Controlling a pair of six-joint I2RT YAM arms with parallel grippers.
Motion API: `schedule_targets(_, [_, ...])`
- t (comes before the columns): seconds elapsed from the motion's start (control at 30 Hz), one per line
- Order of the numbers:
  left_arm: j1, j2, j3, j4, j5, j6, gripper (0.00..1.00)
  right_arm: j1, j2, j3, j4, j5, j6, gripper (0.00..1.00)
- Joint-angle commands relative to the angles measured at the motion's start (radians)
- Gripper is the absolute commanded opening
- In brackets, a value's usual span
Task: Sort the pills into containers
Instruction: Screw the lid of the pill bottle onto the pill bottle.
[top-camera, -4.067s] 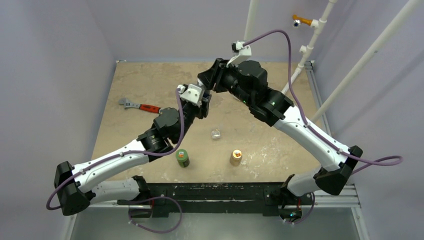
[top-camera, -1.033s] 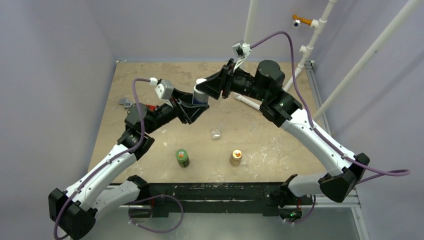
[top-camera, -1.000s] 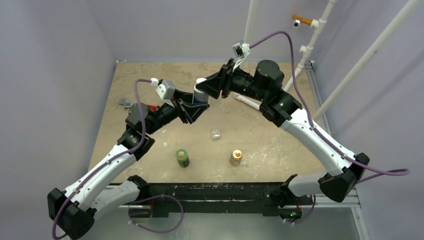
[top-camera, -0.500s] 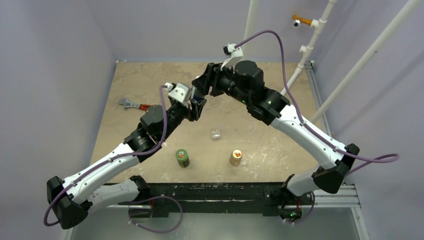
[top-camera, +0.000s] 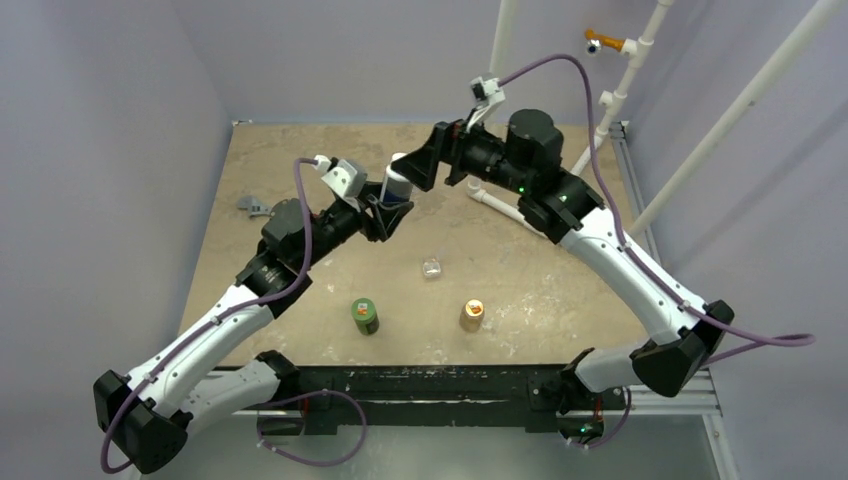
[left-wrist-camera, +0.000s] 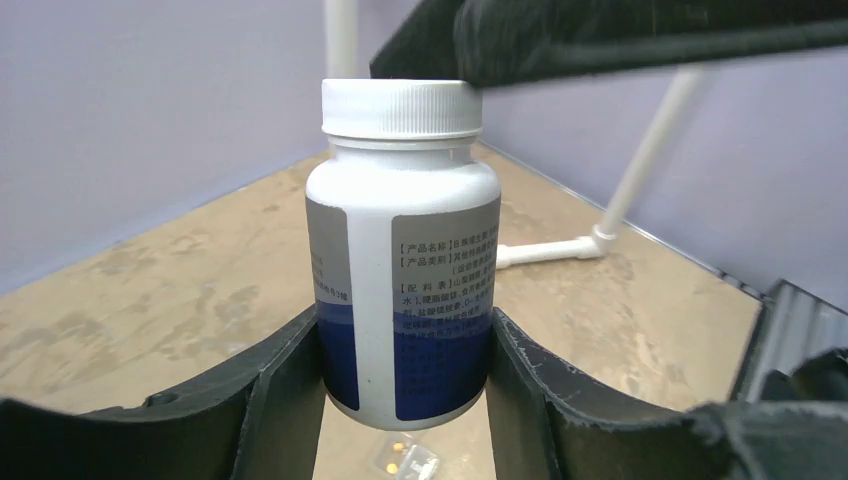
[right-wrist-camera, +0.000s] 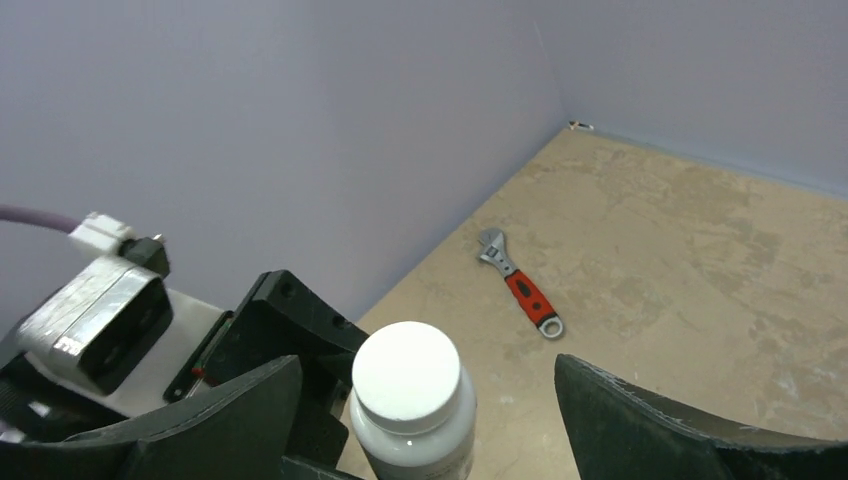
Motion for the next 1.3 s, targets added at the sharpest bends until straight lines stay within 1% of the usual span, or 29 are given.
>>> schedule_targets(0.0, [0.044,-0.017,-0.012,0.080,0.254,-0.090,0.00,-0.096,-0.093,-0.098,0.242,-0.327,0.022,0.99])
schedule_targets(0.07, [0.064,-0.012,-0.020,0.106,0.330,-0.123,0.00,-0.131,-0.107,-0.133,0.301,-0.426,0.037,0.99])
schedule_targets(0.23, [0.114,0.002,-0.037,0.207,0.508,-0.235,0.00,-0.187,-0.117,-0.214,0.511,-0.634,0.141,0.98])
schedule_targets(0.3, [0.131,0.014,-0.044,0.266,0.573,-0.291,0.00,-0.189,-0.110,-0.218,0.538,-0.680,0.146,0.96])
schedule_targets(0.4, [0.154,0.034,-0.055,0.357,0.648,-0.367,0.00,-0.189,-0.105,-0.234,0.605,-0.729,0.183,0.90])
schedule_targets(0.6, [0.167,0.065,-0.058,0.438,0.703,-0.447,0.00,-0.188,-0.095,-0.229,0.621,-0.718,0.208,0.69])
schedule_targets(0.7, [0.170,0.071,-0.056,0.454,0.711,-0.461,0.00,-0.188,-0.089,-0.230,0.634,-0.716,0.223,0.62])
schedule_targets(0.8, [0.171,0.073,-0.054,0.454,0.712,-0.463,0.00,-0.187,-0.083,-0.227,0.634,-0.716,0.231,0.57])
schedule_targets(0.87, [0.171,0.074,-0.050,0.454,0.714,-0.466,0.00,-0.188,-0.080,-0.225,0.629,-0.716,0.232,0.55])
schedule_targets(1.07, [0.171,0.088,-0.047,0.478,0.728,-0.482,0.00,-0.187,-0.072,-0.222,0.601,-0.704,0.222,0.59])
schedule_targets(1.27, [0.171,0.094,-0.043,0.480,0.730,-0.484,0.00,-0.187,-0.074,-0.216,0.577,-0.693,0.207,0.58])
